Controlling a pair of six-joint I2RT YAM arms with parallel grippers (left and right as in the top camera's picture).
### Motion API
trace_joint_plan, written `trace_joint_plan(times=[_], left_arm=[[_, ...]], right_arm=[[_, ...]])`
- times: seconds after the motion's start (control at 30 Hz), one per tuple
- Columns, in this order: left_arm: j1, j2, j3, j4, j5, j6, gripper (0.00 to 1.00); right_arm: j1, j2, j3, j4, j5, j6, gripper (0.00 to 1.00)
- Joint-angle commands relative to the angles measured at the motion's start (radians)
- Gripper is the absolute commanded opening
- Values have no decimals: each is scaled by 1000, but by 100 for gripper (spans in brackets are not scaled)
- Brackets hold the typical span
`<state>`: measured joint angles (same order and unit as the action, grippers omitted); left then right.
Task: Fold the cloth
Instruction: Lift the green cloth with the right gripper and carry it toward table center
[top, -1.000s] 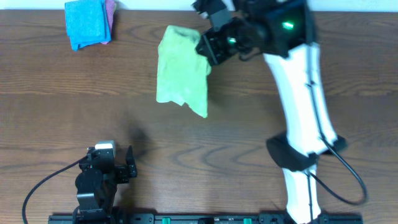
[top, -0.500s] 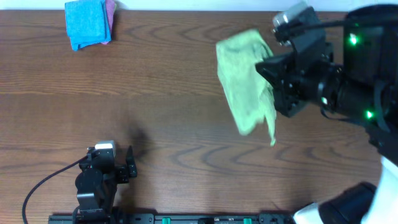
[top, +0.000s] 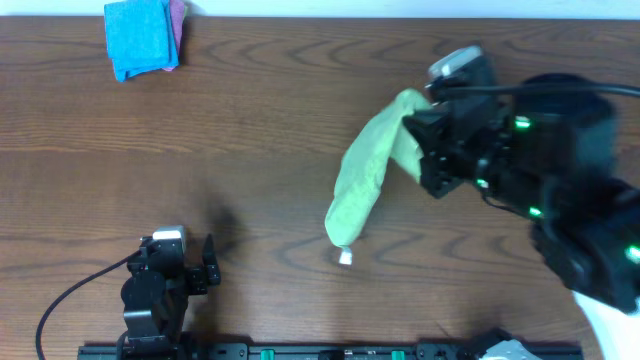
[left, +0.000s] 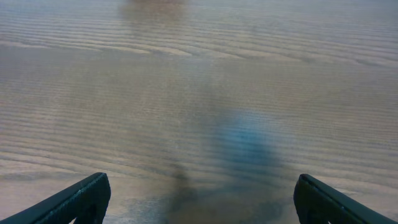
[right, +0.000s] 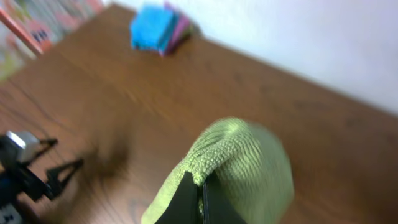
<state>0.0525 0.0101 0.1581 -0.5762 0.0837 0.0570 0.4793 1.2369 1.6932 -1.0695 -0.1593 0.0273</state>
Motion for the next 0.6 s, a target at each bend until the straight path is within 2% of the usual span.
trace_joint_plan(times=[0.0,0.1,0.27,0.4,0.47,0.57], left_arm=[[6,-6,-6,-2,14,10,95],[6,-6,-6,-2,14,10,95],[6,-6,-6,-2,14,10,95],[6,-6,-6,-2,14,10,95],[6,-6,-6,-2,14,10,95],[6,-6,-6,-2,14,10,95]], right_arm=[[-1,60,-58,13,17,21,1],[8,156,-61,37,-11,40,1],[55,283,-61,235,-313,54,1],[96,290,-54,357,-429,89,1],[97,290,-48,370,-430,89,1],[51,295,-49,332,-268,92,1]])
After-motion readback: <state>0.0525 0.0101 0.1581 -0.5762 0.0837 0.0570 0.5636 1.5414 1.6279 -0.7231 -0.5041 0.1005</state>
